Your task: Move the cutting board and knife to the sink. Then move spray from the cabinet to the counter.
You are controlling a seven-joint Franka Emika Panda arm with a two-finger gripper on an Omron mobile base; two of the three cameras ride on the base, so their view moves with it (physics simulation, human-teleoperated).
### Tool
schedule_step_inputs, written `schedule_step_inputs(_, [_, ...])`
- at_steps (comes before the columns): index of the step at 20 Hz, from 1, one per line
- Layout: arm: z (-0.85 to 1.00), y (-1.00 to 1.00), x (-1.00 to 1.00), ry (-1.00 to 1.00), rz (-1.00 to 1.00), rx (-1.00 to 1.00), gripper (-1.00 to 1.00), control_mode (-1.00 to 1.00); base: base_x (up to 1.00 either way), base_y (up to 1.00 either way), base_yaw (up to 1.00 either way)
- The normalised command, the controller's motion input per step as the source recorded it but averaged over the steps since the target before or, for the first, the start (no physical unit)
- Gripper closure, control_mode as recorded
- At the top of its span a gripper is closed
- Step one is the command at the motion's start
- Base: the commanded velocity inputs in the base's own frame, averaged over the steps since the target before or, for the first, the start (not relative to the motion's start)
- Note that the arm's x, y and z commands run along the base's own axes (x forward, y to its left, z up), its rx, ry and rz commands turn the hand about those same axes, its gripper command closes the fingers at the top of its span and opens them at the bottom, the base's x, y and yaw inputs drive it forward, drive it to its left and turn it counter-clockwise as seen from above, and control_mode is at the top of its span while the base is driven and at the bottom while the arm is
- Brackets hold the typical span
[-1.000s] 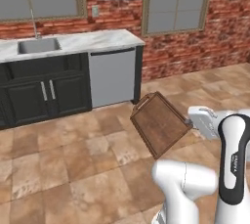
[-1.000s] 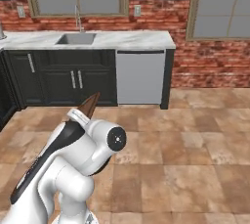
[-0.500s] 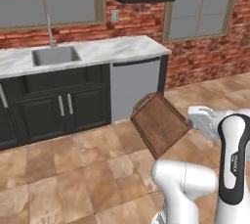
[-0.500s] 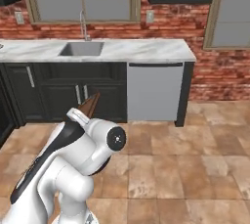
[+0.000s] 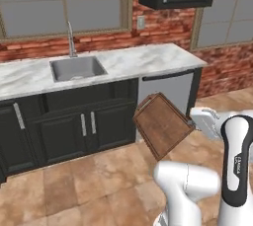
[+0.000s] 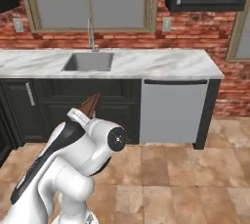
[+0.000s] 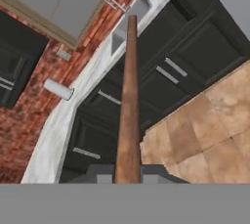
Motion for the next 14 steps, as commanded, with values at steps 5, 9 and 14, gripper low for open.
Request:
schedule_step_inputs(5, [0.0,0.0,0.0,0.0,0.0,0.0,1.0,1.0,0.8,0.57,0.08])
schedule_step_inputs(9, [0.0,0.0,0.0,0.0,0.0,0.0,1.0,1.0,0.8,0.4,0.03])
schedule_step_inputs(14, [0.0,0.0,0.0,0.0,0.0,0.0,1.0,1.0,0.77,0.27,0.02])
